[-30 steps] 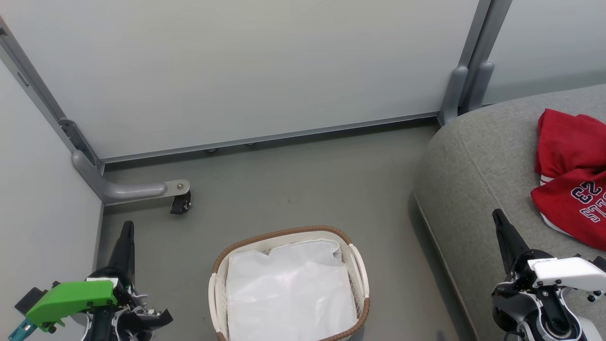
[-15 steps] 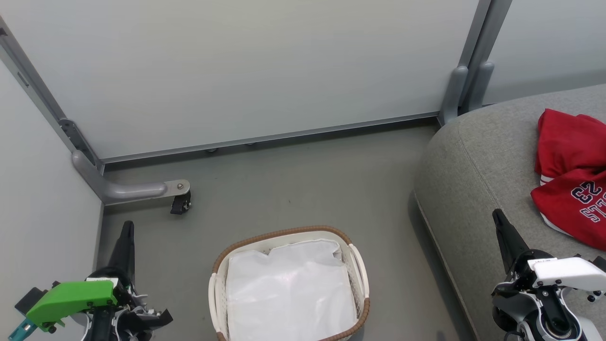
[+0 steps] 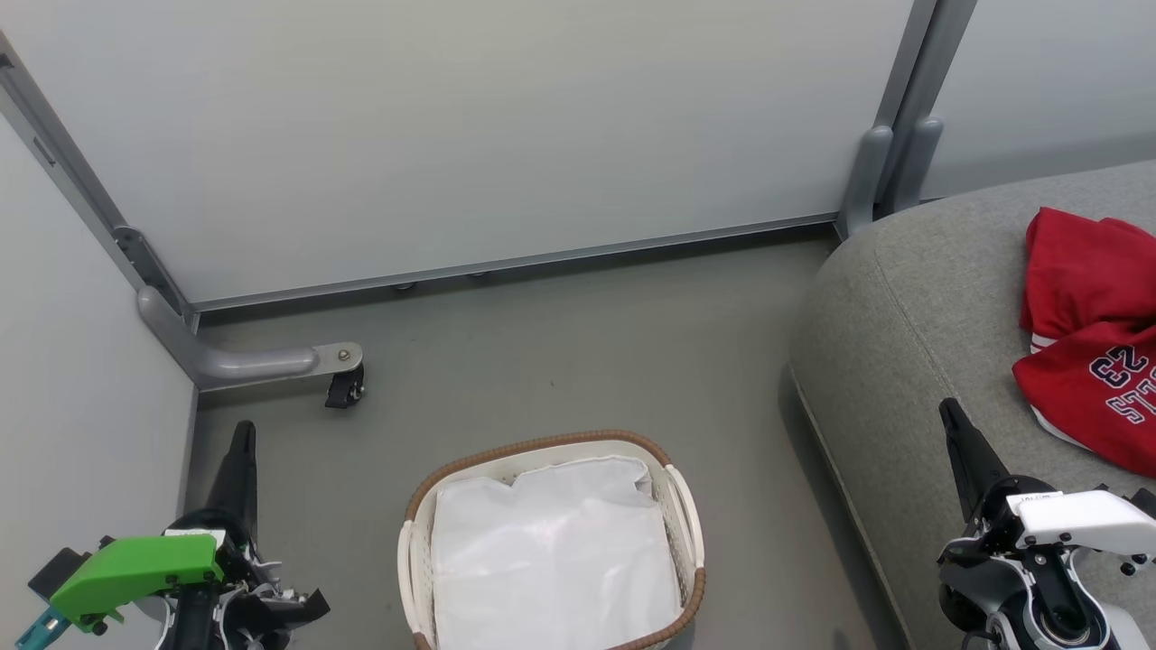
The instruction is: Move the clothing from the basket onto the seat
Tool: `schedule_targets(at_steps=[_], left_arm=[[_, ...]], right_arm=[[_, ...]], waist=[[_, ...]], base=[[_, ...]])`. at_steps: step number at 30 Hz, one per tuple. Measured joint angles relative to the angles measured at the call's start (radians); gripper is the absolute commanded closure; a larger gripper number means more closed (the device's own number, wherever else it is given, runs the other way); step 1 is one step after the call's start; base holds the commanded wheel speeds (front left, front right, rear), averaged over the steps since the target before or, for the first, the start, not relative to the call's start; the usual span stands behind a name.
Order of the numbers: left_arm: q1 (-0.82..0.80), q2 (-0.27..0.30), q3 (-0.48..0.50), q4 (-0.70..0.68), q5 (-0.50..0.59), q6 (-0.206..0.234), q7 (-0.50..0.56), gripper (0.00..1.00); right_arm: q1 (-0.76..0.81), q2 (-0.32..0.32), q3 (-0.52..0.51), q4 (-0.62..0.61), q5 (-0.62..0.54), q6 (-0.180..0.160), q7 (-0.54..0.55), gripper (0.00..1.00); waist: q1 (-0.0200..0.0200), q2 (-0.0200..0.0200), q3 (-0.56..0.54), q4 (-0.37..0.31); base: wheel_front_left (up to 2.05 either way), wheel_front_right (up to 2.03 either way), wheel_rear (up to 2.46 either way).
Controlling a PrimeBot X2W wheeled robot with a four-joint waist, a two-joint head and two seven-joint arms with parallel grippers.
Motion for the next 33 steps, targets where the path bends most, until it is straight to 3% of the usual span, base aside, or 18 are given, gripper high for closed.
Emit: schedule_targets(at_steps=[33], left_arm=[[0.000, 0.000, 0.000, 0.000, 0.000, 0.000, 0.000, 1.00]], right_arm=[[0.000, 0.000, 0.000, 0.000, 0.000, 0.000, 0.000, 1.00]], waist=[[0.0000, 0.0000, 0.000, 0.000]], base=[[0.00, 0.00, 0.00]])
